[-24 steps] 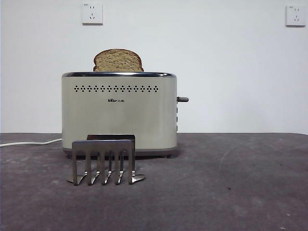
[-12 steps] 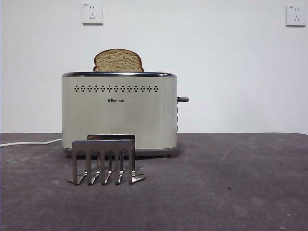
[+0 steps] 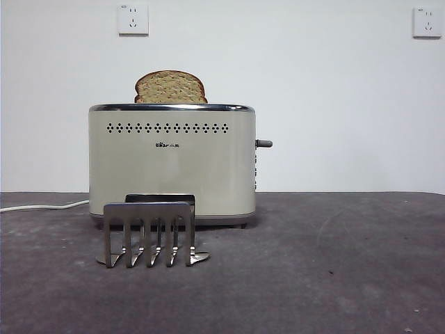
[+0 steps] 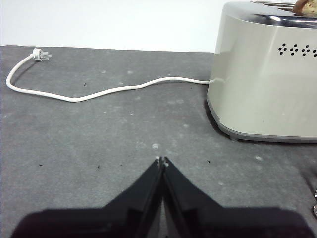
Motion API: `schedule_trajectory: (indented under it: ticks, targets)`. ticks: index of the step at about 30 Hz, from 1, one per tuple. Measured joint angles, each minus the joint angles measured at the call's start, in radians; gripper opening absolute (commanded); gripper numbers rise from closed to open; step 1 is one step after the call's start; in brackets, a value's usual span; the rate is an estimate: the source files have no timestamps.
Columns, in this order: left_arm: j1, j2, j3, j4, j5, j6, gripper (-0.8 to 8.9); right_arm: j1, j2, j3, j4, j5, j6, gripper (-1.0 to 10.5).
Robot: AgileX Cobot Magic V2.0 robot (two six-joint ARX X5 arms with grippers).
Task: Pick up a slice of bread from the rack,put the bread on the toaster,press the button
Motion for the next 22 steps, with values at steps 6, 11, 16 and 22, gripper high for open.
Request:
schedule_trajectory:
  ticks: [6, 11, 16, 22]
  targets:
    - [0.000, 0.000, 0.000, 0.000, 0.000, 0.000, -0.03, 0.000, 0.000, 0.000, 0.000, 0.000, 0.000, 0.0]
    - [0.000, 0.000, 0.000, 0.000, 0.000, 0.000, -0.03, 0.000, 0.000, 0.000, 0.000, 0.000, 0.000, 0.0]
    - [0.000, 0.000, 0.000, 0.000, 0.000, 0.000, -0.03, -0.033, -0.024, -0.003, 0.046, 0.029, -0.040, 0.0]
    - [0.000, 0.000, 0.000, 0.000, 0.000, 0.000, -0.03, -0.098, -0.190, -0.097, 0.292, 0.029, -0.029, 0.0]
